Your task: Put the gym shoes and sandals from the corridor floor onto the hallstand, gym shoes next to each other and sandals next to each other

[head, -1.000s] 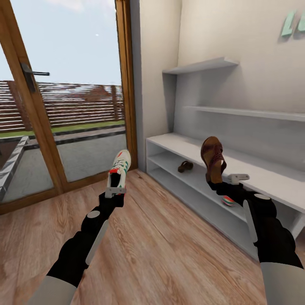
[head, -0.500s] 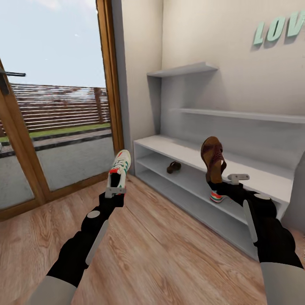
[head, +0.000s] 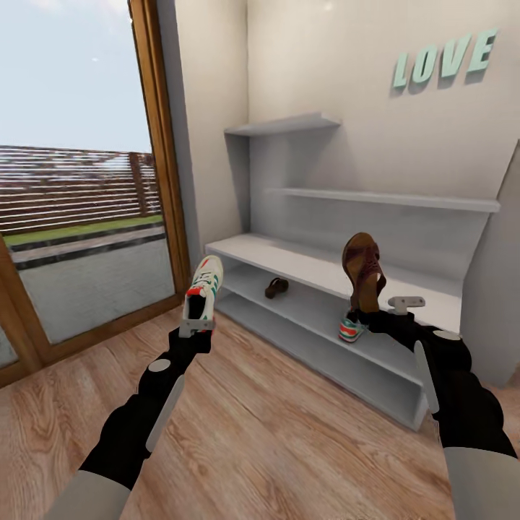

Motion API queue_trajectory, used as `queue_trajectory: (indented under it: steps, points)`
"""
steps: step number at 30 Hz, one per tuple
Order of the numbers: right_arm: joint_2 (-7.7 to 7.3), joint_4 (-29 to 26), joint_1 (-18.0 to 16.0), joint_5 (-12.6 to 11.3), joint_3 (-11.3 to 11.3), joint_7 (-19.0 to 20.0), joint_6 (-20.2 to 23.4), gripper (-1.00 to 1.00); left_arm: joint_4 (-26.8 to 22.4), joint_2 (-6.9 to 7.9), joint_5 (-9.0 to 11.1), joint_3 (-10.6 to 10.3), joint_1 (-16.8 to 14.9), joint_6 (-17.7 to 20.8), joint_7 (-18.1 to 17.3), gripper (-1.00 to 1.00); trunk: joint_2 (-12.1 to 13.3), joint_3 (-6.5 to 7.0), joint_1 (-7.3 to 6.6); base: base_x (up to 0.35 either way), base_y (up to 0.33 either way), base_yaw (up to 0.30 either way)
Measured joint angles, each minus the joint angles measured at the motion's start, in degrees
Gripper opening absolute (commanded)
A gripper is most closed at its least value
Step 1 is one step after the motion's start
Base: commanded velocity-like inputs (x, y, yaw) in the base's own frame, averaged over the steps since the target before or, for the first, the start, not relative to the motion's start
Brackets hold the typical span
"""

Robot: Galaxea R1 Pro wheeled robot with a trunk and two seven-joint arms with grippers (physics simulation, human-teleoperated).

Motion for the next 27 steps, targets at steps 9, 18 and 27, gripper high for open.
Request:
queue_trajectory:
  steps: [9, 18, 27]
  points:
    - [0.0, 0.0, 0.01, 0.0, 0.01, 0.0, -0.02, -1.0, 0.0, -0.01, 0.0, -0.01, -0.01, 0.04, 0.0, -1.0, 0.0, 0.51, 0.0, 0.0, 0.195, -0.235]
    - [-0.02, 0.0, 0.0, 0.04, 0.02, 0.0, 0.0, -1.0, 0.0, 0.0, 0.0, 0.0, 0.0, 0.0, 0.0, -1.0, 0.0, 1.03, 0.0, 0.0, 0.017, -0.235]
    - [-0.03, 0.03, 0.01, 0.03, -0.02, 0.0, -0.02, -1.0, 0.0, -0.01, 0.0, 0.0, -0.01, 0.01, 0.0, -1.0, 0.0, 1.53, 0.0, 0.011, 0.107, -0.235]
